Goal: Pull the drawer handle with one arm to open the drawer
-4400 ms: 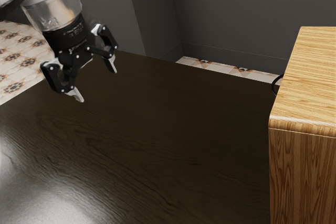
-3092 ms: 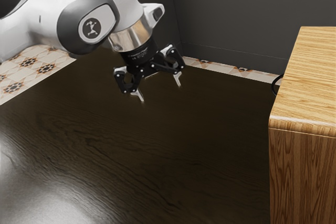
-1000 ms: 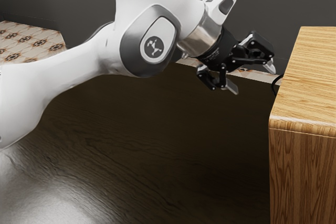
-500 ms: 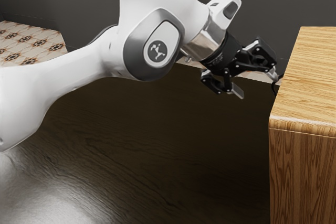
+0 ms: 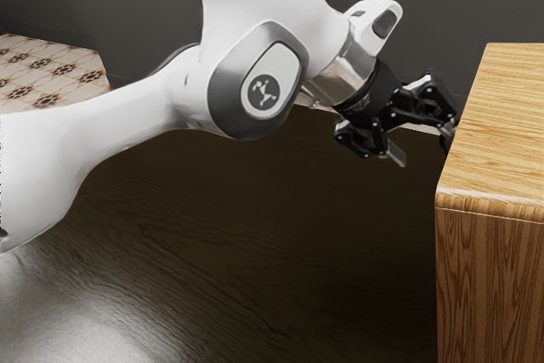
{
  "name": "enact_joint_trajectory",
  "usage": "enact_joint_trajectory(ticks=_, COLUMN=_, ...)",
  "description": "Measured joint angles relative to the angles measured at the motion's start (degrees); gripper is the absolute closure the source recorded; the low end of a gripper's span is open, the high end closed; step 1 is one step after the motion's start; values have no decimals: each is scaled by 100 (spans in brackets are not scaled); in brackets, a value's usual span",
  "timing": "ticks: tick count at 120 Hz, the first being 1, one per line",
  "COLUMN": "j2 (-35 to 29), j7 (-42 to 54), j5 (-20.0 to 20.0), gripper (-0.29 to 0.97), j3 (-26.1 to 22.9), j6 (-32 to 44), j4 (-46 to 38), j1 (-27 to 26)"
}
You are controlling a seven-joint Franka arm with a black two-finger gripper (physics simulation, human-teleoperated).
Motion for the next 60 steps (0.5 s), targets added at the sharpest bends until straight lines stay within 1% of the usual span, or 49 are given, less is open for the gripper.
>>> enact_joint_trajectory(ticks=35, j2=-4, j7=-22, j5=-15, gripper=21, j3=0, j6=106, j4=-182, j1=16)
enact_joint_trajectory(ticks=60, j2=-182, j7=-61, j5=-25, gripper=22, j3=9, j6=139, j4=-477, j1=119)
